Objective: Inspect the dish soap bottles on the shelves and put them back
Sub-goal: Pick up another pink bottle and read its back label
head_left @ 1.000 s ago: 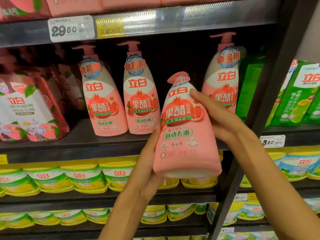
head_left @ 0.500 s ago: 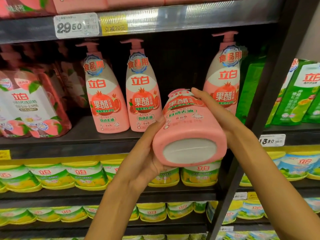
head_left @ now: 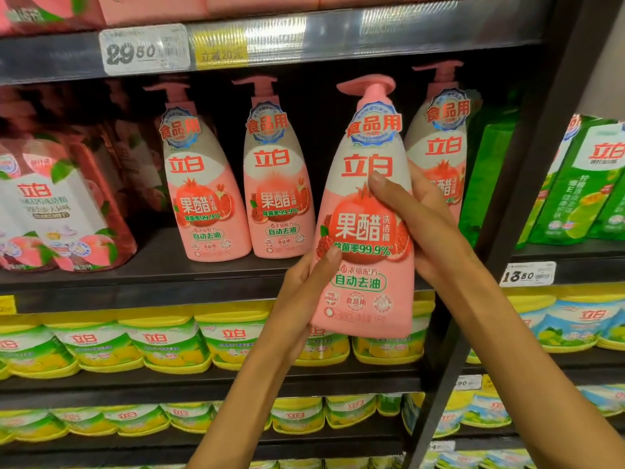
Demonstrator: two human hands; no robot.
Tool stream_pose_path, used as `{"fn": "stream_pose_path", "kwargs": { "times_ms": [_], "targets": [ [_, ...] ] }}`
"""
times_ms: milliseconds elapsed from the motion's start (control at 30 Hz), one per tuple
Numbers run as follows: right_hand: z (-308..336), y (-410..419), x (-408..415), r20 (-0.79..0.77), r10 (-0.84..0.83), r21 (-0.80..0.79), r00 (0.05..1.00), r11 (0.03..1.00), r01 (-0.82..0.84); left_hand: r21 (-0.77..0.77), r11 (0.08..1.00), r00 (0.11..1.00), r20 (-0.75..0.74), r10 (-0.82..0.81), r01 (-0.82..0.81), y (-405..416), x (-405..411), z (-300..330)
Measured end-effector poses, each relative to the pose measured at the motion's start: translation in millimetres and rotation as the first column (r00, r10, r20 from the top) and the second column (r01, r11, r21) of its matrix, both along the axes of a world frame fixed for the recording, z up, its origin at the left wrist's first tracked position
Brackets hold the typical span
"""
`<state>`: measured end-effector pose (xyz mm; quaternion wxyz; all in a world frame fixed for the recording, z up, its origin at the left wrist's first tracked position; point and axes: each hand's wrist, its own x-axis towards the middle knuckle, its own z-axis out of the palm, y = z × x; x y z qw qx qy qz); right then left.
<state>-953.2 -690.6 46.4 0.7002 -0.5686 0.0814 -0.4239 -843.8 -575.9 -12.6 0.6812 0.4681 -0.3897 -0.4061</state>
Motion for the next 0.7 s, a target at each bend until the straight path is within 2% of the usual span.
{"fn": "stream_pose_path", "kwargs": {
  "times_ms": [133,200,300,400,467,500,533,600,667,700],
  "targets": [
    [-4,10,-1,0.066,-0.175,-0.137,0.982,0.974,0.182,-0.020,0.994,0.992,0.065,0.113,-0.111,-7,-6,-6],
    [-5,10,-3,0.058,-0.185,-0.186,0.981,0.964,0.192,-0.060,0.989,0.989,0.040,0.139,-0.137,-11,-8,-10],
    [-3,5,-10,0.077,-0.041,-0.162,0.996,0.985,0.053,-0.108,0.988,0.994,-0.049,0.102,-0.107,-14,-2,-14],
    [0,4,-11,0.053,0.117,-0.052,0.992,0.992,-0.114,-0.079,0.996,0.997,-0.059,-0.049,0.045,-15,0,-19],
    [-5,4,-9,0.078,0.186,-0.027,0.979,0.982,-0.185,-0.030,0.998,0.997,-0.050,-0.053,0.052,-16,-6,-23],
    [-6,5,-9,0.092,0.172,-0.041,0.981,0.985,-0.169,-0.017,1.000,0.998,-0.053,-0.026,0.025,-17,-8,-22],
    [-7,7,-9,0.105,0.129,-0.053,0.986,0.991,-0.124,-0.010,0.999,0.999,-0.019,0.033,-0.033,-18,-8,-22],
    [-9,11,-7,0.092,-0.029,-0.094,0.995,0.995,0.038,-0.114,0.984,0.976,0.154,0.153,-0.137,-18,-8,-20],
    [-11,14,-6,0.057,-0.196,-0.209,0.979,0.956,0.204,-0.207,0.975,0.920,0.362,0.150,-0.077,-17,-11,-23],
    [-12,18,-6,0.050,-0.273,-0.288,0.961,0.917,0.275,-0.190,0.981,0.892,0.438,0.115,-0.033,-17,-13,-25]
  ]
}}
